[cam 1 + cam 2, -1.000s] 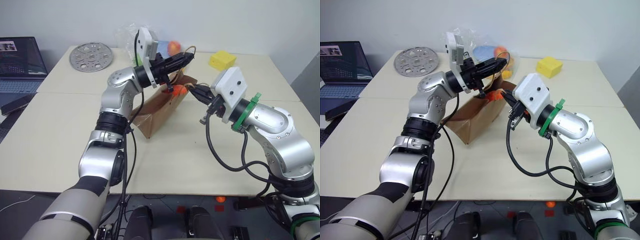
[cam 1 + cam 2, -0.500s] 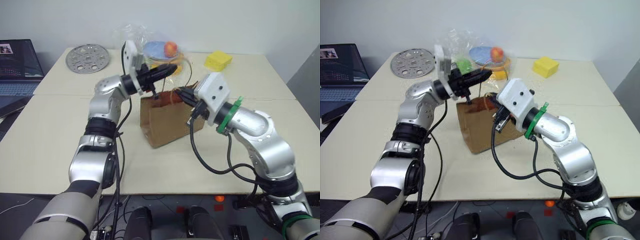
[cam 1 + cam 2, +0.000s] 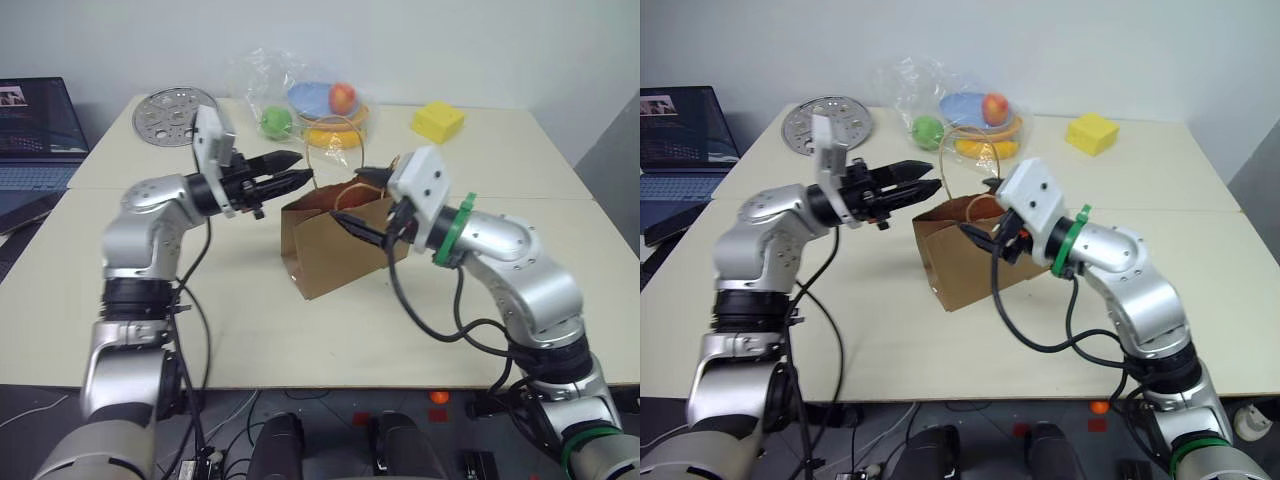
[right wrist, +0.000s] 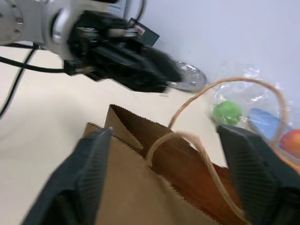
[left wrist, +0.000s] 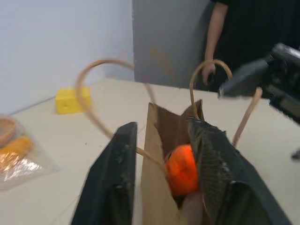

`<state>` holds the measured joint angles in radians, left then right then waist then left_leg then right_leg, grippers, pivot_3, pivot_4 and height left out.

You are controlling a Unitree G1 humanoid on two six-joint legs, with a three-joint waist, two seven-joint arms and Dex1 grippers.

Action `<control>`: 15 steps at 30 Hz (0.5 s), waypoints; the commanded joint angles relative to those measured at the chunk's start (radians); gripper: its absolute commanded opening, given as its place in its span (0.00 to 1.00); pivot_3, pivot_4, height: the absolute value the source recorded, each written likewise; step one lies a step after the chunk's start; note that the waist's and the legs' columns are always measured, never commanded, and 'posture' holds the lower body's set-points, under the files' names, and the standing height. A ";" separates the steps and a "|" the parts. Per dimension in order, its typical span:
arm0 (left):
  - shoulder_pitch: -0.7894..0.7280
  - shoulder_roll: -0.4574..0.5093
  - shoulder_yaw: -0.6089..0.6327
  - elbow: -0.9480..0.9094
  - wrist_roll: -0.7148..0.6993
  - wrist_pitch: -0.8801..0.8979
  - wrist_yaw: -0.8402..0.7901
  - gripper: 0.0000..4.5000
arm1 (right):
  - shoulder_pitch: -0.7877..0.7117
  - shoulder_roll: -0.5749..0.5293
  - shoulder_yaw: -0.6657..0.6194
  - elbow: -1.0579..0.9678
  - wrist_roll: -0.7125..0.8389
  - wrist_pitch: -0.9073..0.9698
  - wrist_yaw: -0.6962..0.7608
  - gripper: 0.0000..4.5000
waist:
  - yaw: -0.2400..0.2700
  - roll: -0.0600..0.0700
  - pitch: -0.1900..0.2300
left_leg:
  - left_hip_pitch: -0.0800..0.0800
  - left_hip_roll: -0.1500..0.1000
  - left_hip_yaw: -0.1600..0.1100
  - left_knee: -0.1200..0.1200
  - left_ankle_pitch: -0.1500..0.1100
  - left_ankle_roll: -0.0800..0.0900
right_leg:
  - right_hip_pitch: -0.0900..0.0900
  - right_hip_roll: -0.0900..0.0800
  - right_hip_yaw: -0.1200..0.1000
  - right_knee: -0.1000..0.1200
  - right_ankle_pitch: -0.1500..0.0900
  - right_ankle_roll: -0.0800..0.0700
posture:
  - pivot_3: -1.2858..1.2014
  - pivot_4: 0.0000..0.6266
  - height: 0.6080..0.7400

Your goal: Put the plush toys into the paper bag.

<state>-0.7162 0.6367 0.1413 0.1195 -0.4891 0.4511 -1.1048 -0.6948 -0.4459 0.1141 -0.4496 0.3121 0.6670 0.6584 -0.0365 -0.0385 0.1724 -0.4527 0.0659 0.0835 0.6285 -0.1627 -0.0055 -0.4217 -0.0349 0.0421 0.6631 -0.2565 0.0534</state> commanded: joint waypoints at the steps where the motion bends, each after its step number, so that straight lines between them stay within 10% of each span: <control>1: 0.084 0.053 0.039 -0.167 -0.039 0.037 0.009 0.73 | -0.059 -0.035 -0.070 -0.030 0.078 -0.003 0.058 1.00 | 0.004 0.000 0.000 | 0.001 0.000 0.000 0.000 0.000 0.000 | 0.000 0.000 -0.001 0.000 0.000 -0.001 | 0.52 0.24 1.00; 5: 0.205 0.077 0.059 -0.276 -0.063 0.059 0.034 1.00 | -0.105 -0.084 -0.142 -0.017 0.176 0.051 0.096 1.00 | 0.011 0.000 0.000 | 0.001 0.000 0.000 0.000 0.000 0.000 | 0.001 -0.001 -0.002 0.000 -0.003 -0.006 | 0.52 0.24 1.00; 15: 0.315 -0.080 -0.011 -0.310 0.026 -0.082 0.207 1.00 | -0.030 -0.245 -0.517 -0.095 0.680 0.544 -0.055 1.00 | 0.025 -0.001 0.000 | 0.000 -0.002 0.000 0.000 0.000 0.000 | 0.002 -0.015 -0.001 -0.003 -0.005 -0.009 | 0.52 0.24 1.00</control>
<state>-0.3805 0.5574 0.1188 -0.1759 -0.4686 0.4030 -0.9125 -0.7268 -0.6659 -0.3367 -0.4972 0.9093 1.1597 0.6311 -0.0114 -0.0396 0.1720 -0.4530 0.0638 0.0840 0.6280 -0.1630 -0.0051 -0.4201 -0.0498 0.0418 0.6592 -0.2608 0.0443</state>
